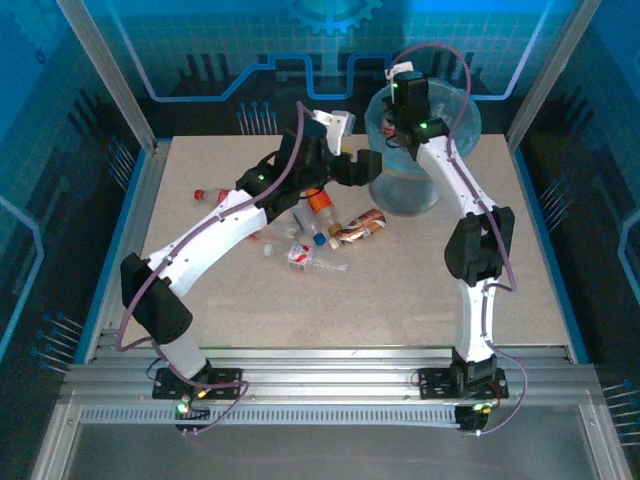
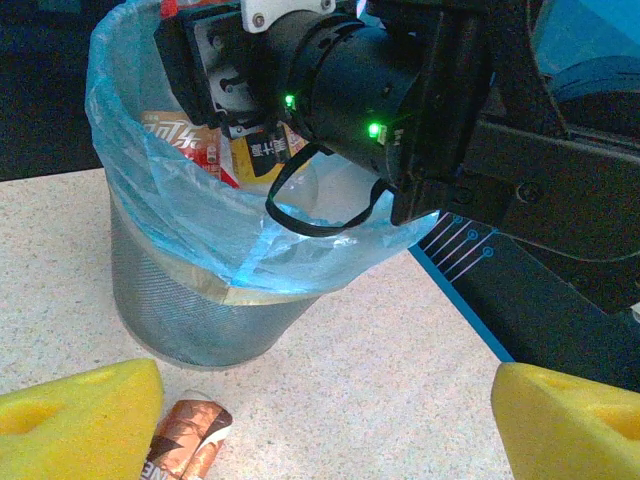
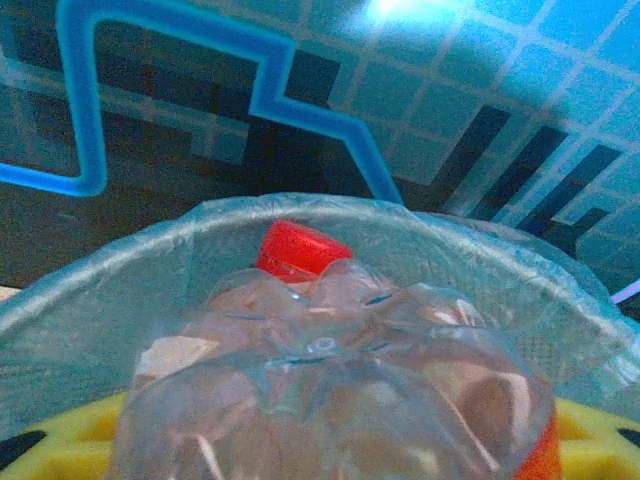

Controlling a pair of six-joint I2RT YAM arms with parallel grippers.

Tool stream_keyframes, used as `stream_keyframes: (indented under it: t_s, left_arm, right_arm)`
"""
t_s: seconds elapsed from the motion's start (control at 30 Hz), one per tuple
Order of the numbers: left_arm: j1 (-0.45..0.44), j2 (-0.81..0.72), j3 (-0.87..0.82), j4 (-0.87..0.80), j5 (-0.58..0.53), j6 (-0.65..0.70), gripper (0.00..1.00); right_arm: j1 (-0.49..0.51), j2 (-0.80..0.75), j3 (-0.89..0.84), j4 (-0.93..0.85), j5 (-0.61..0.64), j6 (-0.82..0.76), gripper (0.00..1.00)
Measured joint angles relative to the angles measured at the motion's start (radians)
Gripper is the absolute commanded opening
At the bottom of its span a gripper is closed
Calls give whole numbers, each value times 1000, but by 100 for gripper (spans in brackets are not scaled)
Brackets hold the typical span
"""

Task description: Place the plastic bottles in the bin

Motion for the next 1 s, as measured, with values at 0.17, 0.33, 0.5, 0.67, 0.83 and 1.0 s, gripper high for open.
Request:
stream_keyframes:
  t_s: [0.17,0.33,0.5,0.67,0.83,1.0]
  left_arm:
    - [0,2,0,-4,0,-2,86]
    - [0,6,0,-14,0,-19,86]
    - [0,10,0,-21,-4,-26,86]
    - [0,15,0,-22,-8,-26,86]
    - [0,16,0,-23,-8,-26,86]
    - [0,16,0,-25,-8,-26,86]
  right_arm:
    - [-4,-14,-29,2,-12,21,65]
    - [-4,-21,-29,3,-24,32,68]
    - [-5,-42,-35,4,-28,42,69]
    - [-13,-74,-45,5,-32,59,71]
    - [-19,-105,-65,6,-43,76,75]
    - [-19,-119,-74,6,-55,87,79]
